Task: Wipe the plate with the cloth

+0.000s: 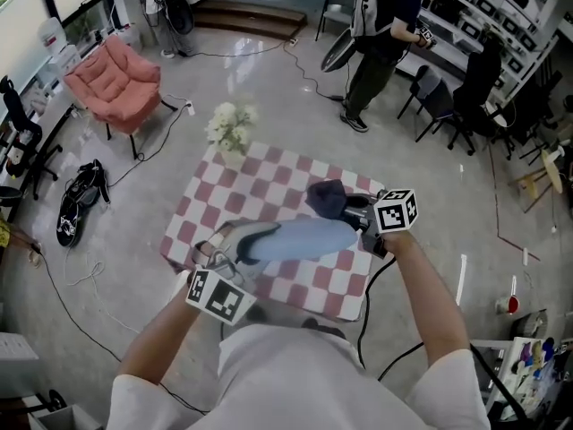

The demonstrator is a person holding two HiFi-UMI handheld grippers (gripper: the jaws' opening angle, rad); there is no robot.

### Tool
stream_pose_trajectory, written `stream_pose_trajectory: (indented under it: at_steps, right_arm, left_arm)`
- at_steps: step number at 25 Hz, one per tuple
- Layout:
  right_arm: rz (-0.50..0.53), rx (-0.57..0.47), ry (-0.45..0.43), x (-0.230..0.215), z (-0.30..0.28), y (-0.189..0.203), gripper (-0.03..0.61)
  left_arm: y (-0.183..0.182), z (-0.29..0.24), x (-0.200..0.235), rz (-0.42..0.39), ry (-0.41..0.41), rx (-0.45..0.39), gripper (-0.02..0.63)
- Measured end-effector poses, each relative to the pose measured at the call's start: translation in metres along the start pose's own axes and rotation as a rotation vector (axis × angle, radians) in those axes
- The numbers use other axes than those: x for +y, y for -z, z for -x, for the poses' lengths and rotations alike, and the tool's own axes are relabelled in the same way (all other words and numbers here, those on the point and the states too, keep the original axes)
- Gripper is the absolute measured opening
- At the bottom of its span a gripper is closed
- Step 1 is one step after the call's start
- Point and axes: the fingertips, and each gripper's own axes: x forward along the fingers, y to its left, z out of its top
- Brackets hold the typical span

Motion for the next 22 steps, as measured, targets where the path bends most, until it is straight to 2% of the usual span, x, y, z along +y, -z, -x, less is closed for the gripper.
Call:
stream_pose_trajectory:
  at_steps: [7, 13, 22]
  right_arm:
    - [-0.016, -0.142, 0.045, -0.005, 0.022, -0.014, 0.106]
    - [-0.02, -0.152, 0.084, -0.011, 0.035, -0.005, 0.106]
    - [0.031, -0.159, 0.016, 0.011, 0.043, -0.005, 0.107]
  left_arm:
    - [0.011, 0.002, 0.019, 0.16, 0.0, -0.008, 0.064]
    - [0.025, 0.004, 0.034, 0.33, -0.029, 0.002, 0.064]
    - [0.025, 0.008, 0.043, 0.519, -0.048, -0.03, 0.064]
